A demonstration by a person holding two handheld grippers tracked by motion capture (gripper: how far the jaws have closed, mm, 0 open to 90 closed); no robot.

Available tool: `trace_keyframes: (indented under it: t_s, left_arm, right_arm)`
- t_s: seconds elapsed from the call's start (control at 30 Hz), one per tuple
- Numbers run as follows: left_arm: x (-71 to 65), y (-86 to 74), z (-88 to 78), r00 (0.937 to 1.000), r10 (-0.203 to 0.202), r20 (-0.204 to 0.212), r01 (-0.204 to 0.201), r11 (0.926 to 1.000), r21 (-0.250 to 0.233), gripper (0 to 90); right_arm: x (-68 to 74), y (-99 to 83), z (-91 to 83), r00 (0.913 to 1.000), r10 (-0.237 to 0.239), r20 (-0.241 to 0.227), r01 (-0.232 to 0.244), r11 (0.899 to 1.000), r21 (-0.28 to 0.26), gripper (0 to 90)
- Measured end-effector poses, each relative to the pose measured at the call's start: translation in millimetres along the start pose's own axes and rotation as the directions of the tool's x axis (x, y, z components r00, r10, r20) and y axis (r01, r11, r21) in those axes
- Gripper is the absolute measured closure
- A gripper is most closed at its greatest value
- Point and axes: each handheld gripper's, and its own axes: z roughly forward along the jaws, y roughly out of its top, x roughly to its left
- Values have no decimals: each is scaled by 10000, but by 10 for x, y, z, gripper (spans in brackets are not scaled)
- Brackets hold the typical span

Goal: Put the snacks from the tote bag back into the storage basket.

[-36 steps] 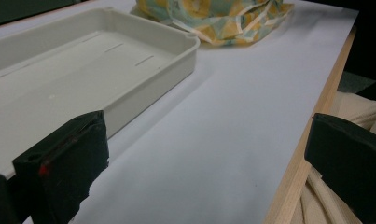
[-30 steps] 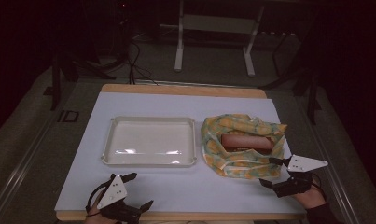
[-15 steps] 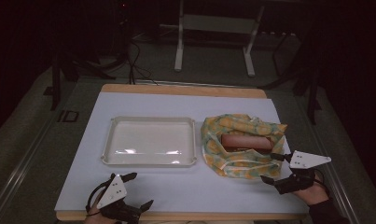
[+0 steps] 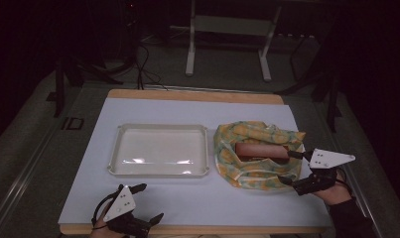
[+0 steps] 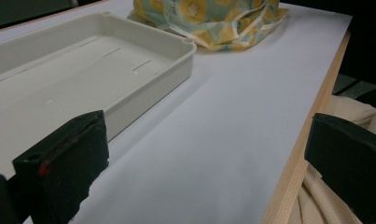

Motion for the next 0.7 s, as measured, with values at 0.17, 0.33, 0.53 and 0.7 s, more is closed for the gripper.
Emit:
trace_keyframes:
  t_s: [0.17,0.33,0.53,0.7]
  left_arm:
    - [3,0,1,10000,-10,2,10,10000,8,0]
    - [2,0,1,10000,4,8,-4,10000,18,0]
    - [1,0,1,10000,-8,47,8,10000,3,0]
    - [-1,1,0,9999,-35,115,36,10000,-61,0]
  right_arm:
    - [-98,119,17,9999,-116,-35,116,9999,-62,111]
    - [-179,231,68,9994,-332,-91,334,9993,193,111]
    - [-292,367,85,9987,-507,-44,508,9986,144,132]
    - [-392,464,98,9988,-496,-10,496,9987,120,135]
